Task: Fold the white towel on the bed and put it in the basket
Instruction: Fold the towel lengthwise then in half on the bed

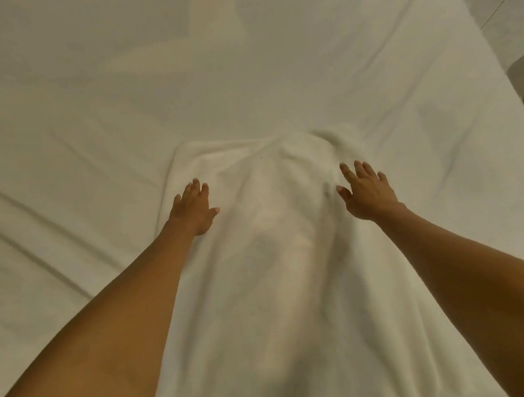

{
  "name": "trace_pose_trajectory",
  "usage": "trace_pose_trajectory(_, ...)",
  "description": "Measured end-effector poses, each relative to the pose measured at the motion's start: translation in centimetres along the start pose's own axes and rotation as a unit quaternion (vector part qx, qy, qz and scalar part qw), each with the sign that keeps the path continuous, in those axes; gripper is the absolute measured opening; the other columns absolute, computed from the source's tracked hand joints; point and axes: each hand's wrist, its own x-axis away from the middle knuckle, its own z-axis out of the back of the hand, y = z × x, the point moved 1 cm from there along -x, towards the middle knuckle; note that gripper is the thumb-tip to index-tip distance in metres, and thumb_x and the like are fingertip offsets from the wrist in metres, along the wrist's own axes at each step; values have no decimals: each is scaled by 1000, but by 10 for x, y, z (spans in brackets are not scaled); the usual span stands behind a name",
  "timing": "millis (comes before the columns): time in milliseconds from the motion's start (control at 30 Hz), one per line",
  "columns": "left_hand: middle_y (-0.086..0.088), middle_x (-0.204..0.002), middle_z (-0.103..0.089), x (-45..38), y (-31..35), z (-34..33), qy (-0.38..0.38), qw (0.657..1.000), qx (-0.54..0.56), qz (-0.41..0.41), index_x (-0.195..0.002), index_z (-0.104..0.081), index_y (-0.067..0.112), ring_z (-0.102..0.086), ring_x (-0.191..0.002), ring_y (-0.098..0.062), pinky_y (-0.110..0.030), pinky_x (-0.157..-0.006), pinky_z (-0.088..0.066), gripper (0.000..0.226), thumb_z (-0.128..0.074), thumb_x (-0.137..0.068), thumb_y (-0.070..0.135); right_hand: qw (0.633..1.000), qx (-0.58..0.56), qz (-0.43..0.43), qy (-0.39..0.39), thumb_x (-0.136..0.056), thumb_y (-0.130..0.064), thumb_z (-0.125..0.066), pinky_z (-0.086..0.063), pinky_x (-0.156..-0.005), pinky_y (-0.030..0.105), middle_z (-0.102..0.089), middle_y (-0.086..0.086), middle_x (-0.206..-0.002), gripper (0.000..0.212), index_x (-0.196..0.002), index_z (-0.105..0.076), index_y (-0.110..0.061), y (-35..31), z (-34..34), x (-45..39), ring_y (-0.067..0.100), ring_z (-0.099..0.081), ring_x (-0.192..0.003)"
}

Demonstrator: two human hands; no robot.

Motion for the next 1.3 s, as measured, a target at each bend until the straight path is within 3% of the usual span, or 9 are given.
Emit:
trace_pose_trajectory(367, -12, -161, 7, -119, -5, 29, 51, 998, -25, 15, -151, 0, 6, 5, -149, -24, -45, -121, -6, 78, -46, -96, 37, 999, -1, 19, 38, -98, -27, -38, -16, -117, 48, -8, 12, -159, 61, -151, -9, -16, 22, 7, -132, 29, -8, -147)
trace_pose_trajectory(533, -13, -160, 9, -153, -12, 16, 11, 997, -78, 18, -151, 7, 7, 8, -149, -25, -49, -120, 0, 76, -39, -99, 38, 999, 31, 26, 3, -96, -30, -41, -20, -114, 53, -10, 11, -158, 64, -150, -9, -18, 35, -2, -174, 30, -12, -145)
trace_pose_trajectory(633, -12, -159, 16, -158, -15, -13, 14, 998, -66, 15, -150, 13, 8, 11, -149, -23, -47, -120, 2, 66, -24, -102, 34, 998, 28, 4, -59, -99, -38, -26, -18, -113, 56, 0, 6, -160, 60, -150, 0, -22, 41, -22, -182, 29, -7, -146)
trace_pose_trajectory(733, -9, -159, 18, -162, -24, -27, 49, 998, -34, 1, -150, 13, 11, 12, -149, -20, -46, -120, 3, 64, -22, -102, 35, 999, 7, -4, -35, -99, -44, -12, -11, -116, 53, 10, 0, -161, 58, -151, 6, -25, 46, -43, -179, 27, 4, -147)
trace_pose_trajectory(900, -7, -160, 16, -159, -29, -25, 67, 998, -11, -9, -151, 11, 13, 9, -149, -18, -44, -121, 3, 63, -22, -102, 36, 1000, -14, 6, -4, -97, -48, -10, -11, -116, 53, 4, 1, -161, 60, -151, -1, -24, 48, -43, -175, 27, 1, -147)
trace_pose_trajectory(1000, -11, -161, 4, -153, -28, -23, 85, 996, -19, -20, -152, 2, 11, -3, -149, -22, -45, -121, -4, 62, -24, -102, 37, 1000, -9, 18, -18, -96, -51, -17, -13, -116, 50, -3, 6, -160, 64, -150, -9, -19, 48, -37, -166, 33, -4, -146)
trace_pose_trajectory(1067, -16, -158, -19, -145, -31, -19, 120, 991, -33, -41, -151, -14, 8, -23, -144, -27, -43, -117, -17, 62, -32, -100, 39, 998, 17, 51, -14, -95, -51, -28, -19, -114, 49, -19, 13, -154, 64, -145, -21, -13, 50, -30, -160, 37, -19, -141)
trace_pose_trajectory(1167, -12, -139, -48, -131, -40, -11, 156, 984, -50, -77, -141, -37, 9, -50, -123, -30, -40, -106, -30, 55, -48, -95, 37, 994, 74, 84, 14, -90, -42, -50, -31, -107, 44, -48, 16, -130, 54, -130, -41, -7, 49, -15, -153, 37, -42, -122)
trace_pose_trajectory(1300, -8, -123, -60, -120, -39, 3, 144, 985, -58, -69, -124, -50, 10, -59, -108, -30, -37, -98, -31, 38, -56, -92, 30, 990, 93, 83, 59, -81, -25, -63, -34, -95, 39, -61, 13, -95, 32, -106, -54, -6, 36, 3, -142, 35, -51, -97)
